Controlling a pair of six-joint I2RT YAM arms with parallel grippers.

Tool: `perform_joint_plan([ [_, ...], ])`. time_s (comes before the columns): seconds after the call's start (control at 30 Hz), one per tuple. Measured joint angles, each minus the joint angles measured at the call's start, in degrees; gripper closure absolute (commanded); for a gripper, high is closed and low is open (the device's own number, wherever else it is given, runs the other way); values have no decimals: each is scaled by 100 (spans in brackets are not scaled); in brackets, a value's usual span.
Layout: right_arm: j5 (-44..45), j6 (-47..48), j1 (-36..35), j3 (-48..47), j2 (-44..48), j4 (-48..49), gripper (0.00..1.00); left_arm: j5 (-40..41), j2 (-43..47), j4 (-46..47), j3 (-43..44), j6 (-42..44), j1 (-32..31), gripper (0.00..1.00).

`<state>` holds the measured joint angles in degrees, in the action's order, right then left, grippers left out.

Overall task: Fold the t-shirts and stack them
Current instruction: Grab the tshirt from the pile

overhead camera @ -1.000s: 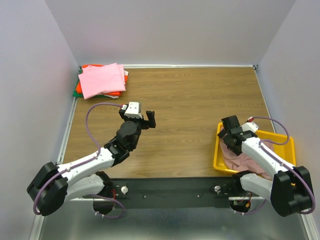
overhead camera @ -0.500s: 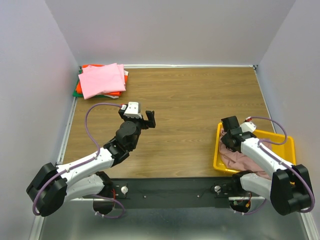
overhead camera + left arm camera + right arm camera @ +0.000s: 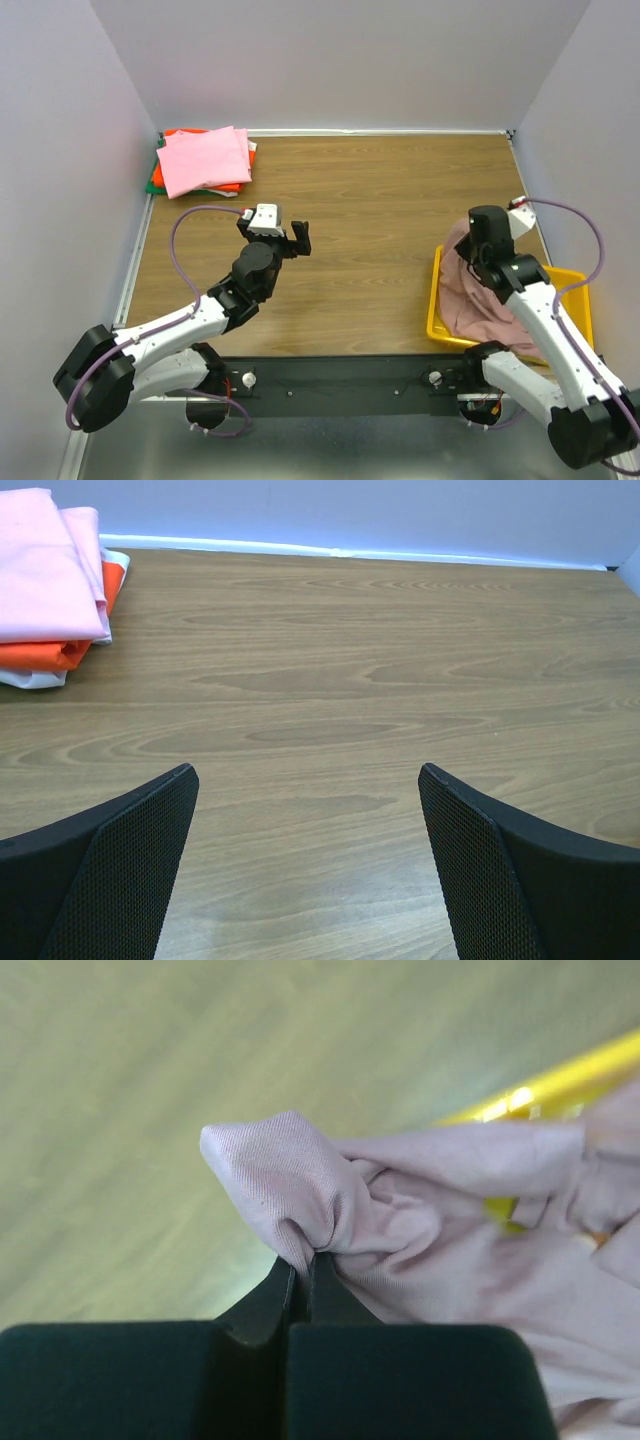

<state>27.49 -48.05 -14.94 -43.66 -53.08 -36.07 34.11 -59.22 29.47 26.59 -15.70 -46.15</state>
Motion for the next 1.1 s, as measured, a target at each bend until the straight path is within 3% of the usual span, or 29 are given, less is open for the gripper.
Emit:
perform_joint_plan([
  [0.2,468,662,0,-940,546,-201,100,20,-66,-2,20,0,0,2],
  [0.53,957,1403,0,-2490,136,13,100,17,-111,0,33,2,0,2],
  [0.83,481,1794,0,-3375,-807,975,100,17,-181,0,59,4,0,2],
  [1.1,-280,2013,0,-4813,-1749,1591,100,15,-240,0,83,4,0,2],
])
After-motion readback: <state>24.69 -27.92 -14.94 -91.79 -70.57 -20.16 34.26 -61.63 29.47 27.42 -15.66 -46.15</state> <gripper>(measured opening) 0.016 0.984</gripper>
